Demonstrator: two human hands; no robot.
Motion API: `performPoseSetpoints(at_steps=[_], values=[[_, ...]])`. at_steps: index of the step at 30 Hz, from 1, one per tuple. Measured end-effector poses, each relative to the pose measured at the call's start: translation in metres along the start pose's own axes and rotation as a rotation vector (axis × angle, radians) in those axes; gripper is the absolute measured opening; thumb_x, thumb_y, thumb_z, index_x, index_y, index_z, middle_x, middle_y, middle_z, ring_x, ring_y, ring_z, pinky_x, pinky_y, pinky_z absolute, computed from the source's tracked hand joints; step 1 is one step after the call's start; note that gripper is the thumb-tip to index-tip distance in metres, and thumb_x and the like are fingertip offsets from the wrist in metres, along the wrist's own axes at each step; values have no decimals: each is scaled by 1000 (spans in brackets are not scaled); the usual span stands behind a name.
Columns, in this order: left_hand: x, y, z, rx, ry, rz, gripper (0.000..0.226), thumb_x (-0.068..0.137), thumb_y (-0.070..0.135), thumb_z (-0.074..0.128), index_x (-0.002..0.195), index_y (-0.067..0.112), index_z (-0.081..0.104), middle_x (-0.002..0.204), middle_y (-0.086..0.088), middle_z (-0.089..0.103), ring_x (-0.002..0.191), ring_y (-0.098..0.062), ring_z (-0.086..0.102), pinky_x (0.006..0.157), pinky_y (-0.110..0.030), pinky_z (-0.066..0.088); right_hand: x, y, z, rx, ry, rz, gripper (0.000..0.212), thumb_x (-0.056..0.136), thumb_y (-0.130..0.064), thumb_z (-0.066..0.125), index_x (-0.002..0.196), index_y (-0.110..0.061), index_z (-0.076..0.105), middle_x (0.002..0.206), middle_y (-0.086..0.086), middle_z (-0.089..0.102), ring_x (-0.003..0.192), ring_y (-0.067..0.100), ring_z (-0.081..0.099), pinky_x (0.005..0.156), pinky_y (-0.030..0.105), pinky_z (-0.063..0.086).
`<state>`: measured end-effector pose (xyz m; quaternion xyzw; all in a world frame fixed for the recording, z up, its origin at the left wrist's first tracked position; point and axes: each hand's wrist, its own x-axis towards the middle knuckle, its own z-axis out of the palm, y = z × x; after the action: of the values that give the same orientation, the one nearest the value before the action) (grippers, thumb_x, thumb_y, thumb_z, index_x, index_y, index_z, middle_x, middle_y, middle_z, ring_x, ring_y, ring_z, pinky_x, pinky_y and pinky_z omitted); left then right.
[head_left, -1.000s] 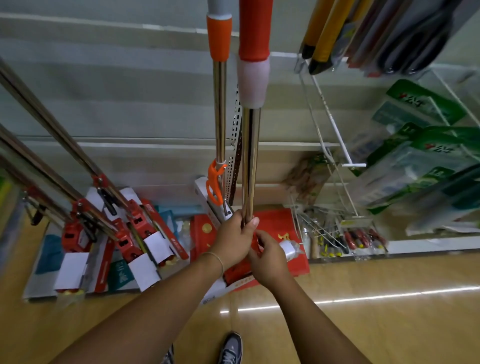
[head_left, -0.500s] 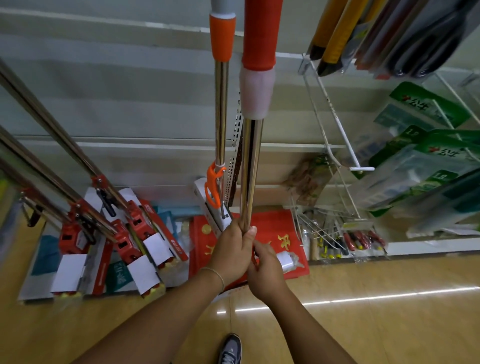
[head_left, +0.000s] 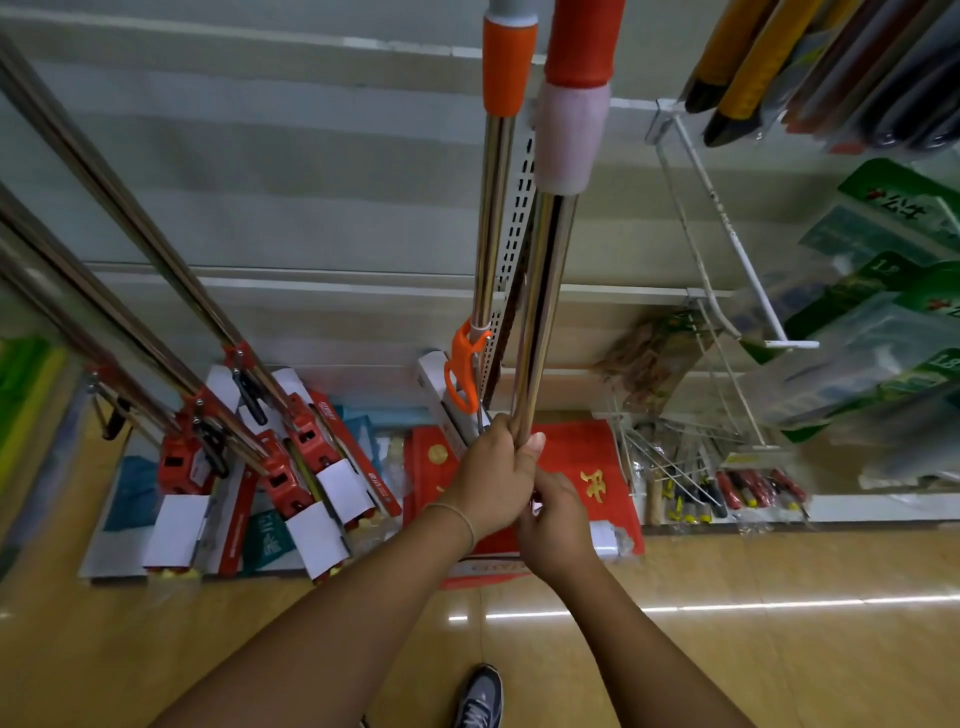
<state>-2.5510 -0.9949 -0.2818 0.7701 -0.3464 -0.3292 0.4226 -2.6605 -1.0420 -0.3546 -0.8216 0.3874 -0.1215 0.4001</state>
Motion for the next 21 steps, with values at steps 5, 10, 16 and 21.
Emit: performPoseSetpoints(at_steps=[5,10,16,21], values=[[9,-3,-5,-1,-46,60,21,102,34,46,82,25,42,72,5,51,68,-12,55,64,-24,40,9,4,2,-28,45,-25,35,85,-35,50,109,-17,68,80,6,62,70,10,48,58,16,31],[11,-11,-1,-45,3,95,23,98,39,47,88,19,48,77,3,57,75,-17,60,74,-38,51,6,-4,-3,96,60,41,45,77,-45,50,107,-20,72,79,1,66,75,4,55,63,19,42],[11,-19,4,-43,60,121,22,98,34,49,93,13,52,82,-3,64,77,-16,63,70,-30,49,19,8,-33,567,-216,297,35,75,-11,74,109,-11,70,100,23,70,86,22,66,76,38,56],[12,-20,3,-66,76,89,28,96,38,46,92,10,52,81,-6,63,76,-17,62,68,-27,49,78,6,-47,491,-121,397,30,88,3,63,119,1,61,108,17,69,92,21,67,77,37,58]])
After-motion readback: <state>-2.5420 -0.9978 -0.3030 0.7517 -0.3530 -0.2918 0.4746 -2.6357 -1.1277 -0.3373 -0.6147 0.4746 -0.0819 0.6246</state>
